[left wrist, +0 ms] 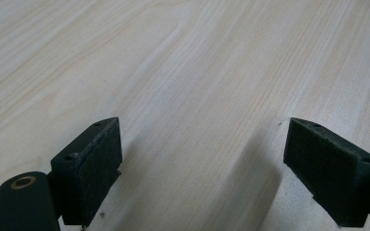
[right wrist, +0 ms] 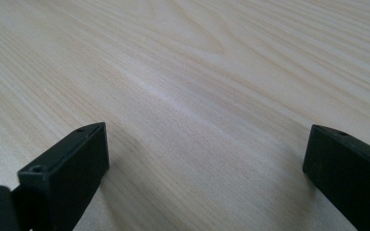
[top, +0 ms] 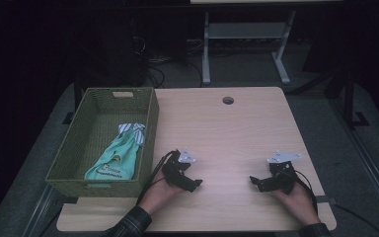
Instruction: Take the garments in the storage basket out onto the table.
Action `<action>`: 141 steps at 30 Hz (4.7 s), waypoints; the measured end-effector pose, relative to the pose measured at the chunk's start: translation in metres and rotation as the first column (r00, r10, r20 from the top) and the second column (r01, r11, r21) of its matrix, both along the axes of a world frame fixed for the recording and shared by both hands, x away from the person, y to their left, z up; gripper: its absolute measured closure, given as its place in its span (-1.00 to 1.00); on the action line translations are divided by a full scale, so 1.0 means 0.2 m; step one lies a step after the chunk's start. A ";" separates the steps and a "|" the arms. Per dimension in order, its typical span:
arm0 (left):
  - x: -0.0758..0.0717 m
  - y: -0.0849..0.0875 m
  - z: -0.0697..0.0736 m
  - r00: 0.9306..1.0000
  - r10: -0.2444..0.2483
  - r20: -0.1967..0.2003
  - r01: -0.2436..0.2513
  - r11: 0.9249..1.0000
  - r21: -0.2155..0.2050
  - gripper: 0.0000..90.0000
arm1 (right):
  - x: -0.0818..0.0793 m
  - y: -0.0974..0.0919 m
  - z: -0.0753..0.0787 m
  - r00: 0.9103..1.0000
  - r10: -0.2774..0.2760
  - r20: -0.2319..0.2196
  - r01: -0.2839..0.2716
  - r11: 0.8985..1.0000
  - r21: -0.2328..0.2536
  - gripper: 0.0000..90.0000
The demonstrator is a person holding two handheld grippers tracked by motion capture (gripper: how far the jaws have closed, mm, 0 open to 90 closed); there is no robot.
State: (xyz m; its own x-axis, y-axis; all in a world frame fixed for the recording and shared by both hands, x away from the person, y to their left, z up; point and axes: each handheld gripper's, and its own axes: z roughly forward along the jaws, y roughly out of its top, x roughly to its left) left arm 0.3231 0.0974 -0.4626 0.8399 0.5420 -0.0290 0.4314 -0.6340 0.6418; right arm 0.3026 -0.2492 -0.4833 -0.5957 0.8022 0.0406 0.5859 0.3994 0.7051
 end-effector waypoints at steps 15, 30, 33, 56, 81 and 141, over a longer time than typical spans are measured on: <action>0.02 0.01 0.07 1.000 -0.001 0.006 0.001 1.000 0.000 -0.71 | 0.00 0.00 0.00 1.000 0.001 -0.001 -0.001 1.000 -0.002 -0.96; 0.02 0.01 0.13 1.000 -0.023 0.002 0.023 1.000 0.011 -0.71 | 0.00 0.00 0.00 1.000 0.002 -0.001 -0.002 1.000 -0.002 -0.96; 0.02 0.00 0.14 1.000 -0.016 0.003 0.016 1.000 0.003 -0.71 | 0.00 0.00 0.00 1.000 0.003 -0.002 -0.003 1.000 -0.001 -0.96; 0.05 0.01 0.29 0.999 -0.032 0.011 0.032 0.999 -0.026 -0.70 | 0.00 0.00 0.00 1.000 0.002 -0.003 -0.002 1.000 0.000 -0.96; 0.07 0.04 0.39 0.999 -0.052 -0.010 0.051 0.998 -0.037 -0.70 | 0.00 0.00 0.00 1.000 0.001 0.000 -0.001 1.000 0.001 -0.96; 0.10 0.56 0.67 0.994 0.093 0.049 -0.090 0.994 -0.061 -0.67 | 0.00 0.00 0.00 1.000 0.000 0.002 0.000 1.000 -0.001 -0.95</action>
